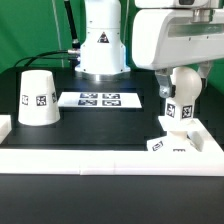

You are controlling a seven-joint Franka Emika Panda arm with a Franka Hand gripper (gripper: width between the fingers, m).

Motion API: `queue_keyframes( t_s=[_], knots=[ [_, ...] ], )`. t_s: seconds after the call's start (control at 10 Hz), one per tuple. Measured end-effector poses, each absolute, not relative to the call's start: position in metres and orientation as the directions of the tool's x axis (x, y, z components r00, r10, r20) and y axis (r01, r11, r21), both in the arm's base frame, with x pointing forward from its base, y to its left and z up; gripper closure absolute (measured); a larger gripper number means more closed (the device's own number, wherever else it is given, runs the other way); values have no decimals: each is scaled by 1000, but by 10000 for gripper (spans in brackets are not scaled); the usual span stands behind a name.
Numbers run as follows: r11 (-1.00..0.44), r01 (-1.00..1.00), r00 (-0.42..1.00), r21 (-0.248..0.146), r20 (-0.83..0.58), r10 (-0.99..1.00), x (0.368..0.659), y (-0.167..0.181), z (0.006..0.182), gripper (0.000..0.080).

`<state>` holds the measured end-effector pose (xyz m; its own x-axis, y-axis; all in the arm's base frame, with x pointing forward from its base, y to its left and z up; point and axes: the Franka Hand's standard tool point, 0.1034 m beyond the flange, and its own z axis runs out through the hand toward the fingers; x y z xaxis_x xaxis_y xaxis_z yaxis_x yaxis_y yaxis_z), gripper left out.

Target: Assemble lamp

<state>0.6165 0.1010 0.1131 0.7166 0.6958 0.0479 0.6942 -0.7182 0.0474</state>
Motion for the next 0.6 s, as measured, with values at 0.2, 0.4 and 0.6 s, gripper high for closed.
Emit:
queue_keyframes(
  t_s=[0.2, 0.4, 0.6],
  knots=[
    [-720, 692, 719, 44, 44, 694, 616, 100, 113, 187],
    [-740, 671, 739, 42, 45, 672, 616, 100, 113, 223],
    [-769, 638, 767, 40, 47, 640, 616, 100, 113, 223]
  ],
)
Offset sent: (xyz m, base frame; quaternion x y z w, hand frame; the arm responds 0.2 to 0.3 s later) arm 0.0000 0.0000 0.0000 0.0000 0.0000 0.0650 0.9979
